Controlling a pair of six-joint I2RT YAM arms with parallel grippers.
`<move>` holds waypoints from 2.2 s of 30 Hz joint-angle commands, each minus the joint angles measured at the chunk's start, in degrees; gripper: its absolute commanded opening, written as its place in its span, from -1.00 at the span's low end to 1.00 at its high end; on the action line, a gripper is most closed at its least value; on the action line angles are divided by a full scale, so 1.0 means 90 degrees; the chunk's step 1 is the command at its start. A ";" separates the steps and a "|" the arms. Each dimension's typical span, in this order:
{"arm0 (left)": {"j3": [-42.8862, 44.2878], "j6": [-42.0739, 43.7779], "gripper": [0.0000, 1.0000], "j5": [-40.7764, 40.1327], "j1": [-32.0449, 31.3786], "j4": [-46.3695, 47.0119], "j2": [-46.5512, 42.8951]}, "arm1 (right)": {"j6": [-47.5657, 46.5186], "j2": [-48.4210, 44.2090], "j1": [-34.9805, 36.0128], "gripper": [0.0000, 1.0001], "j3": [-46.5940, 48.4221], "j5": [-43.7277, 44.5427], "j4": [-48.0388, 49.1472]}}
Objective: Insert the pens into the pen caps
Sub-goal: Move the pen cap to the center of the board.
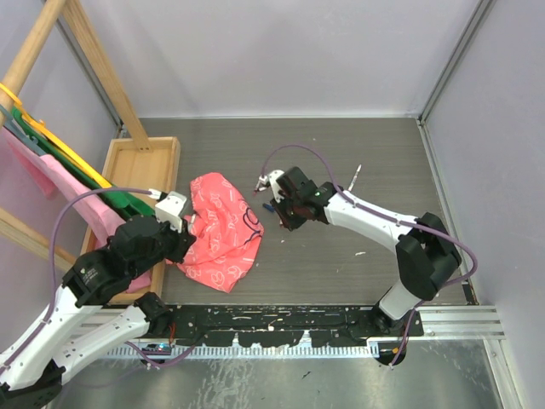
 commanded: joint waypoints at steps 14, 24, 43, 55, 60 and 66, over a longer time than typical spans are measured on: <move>-0.0007 -0.0056 -1.00 -0.0250 0.0028 0.0137 -0.0135 | -0.1535 -0.0409 0.1119 -0.61 -0.1220 -0.0368 0.0237; -0.0031 -0.0053 -1.00 -0.0251 0.0021 0.0143 -0.0138 | -0.2090 -0.0171 0.1457 -0.53 -0.1262 -0.0191 0.0398; -0.0031 -0.0041 -1.00 -0.0260 0.0021 0.0152 -0.0135 | -0.2328 0.0383 0.1561 -0.32 -0.0847 -0.0417 0.0127; -0.0041 -0.0011 -1.00 -0.0240 0.0026 0.0162 -0.0139 | -0.0728 -0.1047 0.1557 -0.14 -0.1513 0.0154 0.1221; -0.0040 -0.0011 -1.00 -0.0228 0.0028 0.0170 -0.0123 | 0.1141 -0.1277 0.1558 -0.10 -0.1618 0.1040 0.1200; -0.0036 0.0003 -1.00 -0.0223 0.0027 0.0188 -0.0068 | 0.4224 -0.1723 0.1564 -0.08 -0.2048 0.2031 0.1083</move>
